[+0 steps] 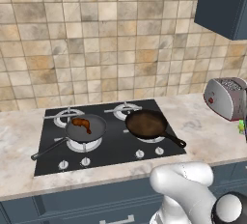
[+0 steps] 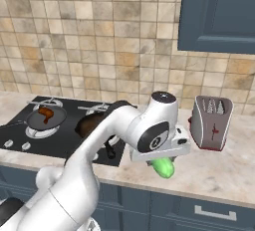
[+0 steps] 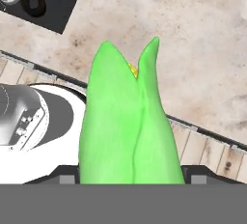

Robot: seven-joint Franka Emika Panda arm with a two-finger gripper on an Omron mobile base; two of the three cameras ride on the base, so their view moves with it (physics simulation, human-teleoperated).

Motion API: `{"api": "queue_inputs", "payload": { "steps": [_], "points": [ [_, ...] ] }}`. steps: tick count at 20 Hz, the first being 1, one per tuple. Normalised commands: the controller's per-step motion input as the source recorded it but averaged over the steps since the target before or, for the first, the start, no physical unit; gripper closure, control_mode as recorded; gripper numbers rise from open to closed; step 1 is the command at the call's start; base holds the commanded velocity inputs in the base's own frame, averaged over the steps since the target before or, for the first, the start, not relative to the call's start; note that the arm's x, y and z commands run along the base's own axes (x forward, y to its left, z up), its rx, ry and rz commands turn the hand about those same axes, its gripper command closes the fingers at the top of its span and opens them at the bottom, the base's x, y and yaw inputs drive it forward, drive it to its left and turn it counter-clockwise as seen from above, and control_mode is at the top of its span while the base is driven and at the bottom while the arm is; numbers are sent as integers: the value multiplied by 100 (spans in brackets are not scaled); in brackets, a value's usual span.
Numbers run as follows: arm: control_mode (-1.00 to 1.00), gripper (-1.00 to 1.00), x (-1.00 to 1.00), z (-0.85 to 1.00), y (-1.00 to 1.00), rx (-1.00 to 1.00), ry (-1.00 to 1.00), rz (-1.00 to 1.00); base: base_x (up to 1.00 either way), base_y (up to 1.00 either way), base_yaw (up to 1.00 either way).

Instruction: Place both pans onto different burners. Then place the corn and the chicken drumstick on different pans.

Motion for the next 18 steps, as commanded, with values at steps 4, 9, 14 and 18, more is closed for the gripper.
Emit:
{"api": "queue_inputs", "payload": {
  "steps": [4, 9, 14, 18],
  "points": [
    [-100, 100, 18, 25, 100, 0, 0, 0, 0, 0, 0],
    [-100, 100, 40, 17, 100, 0, -1, 0, 0, 0, 0],
    [-100, 100, 68, 14, 95, 0, -2, 0, 0, 0, 0],
    [-100, 100, 82, 10, 76, 0, -3, 0, 0, 0, 0]
  ]
}}
